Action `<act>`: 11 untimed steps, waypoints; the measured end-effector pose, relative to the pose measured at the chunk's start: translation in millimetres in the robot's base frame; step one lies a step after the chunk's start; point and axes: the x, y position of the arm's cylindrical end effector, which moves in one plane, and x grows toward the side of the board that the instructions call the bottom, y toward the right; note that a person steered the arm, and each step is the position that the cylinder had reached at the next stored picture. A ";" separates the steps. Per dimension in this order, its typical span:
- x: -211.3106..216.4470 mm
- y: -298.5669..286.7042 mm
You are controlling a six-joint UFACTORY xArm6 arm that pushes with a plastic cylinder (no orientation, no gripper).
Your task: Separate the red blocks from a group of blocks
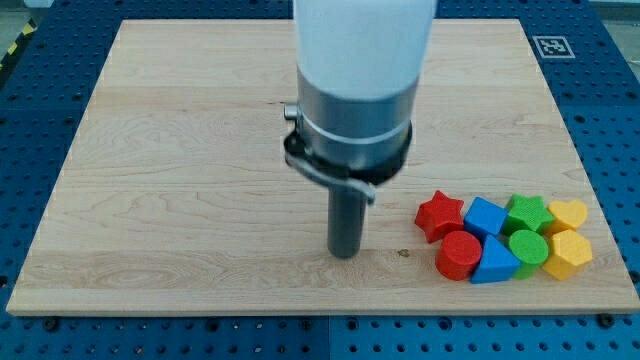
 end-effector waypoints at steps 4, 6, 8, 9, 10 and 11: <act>37.4 98.6; 28.9 114.9; 17.0 114.9; 1.1 114.9; -5.7 114.9; -24.9 115.0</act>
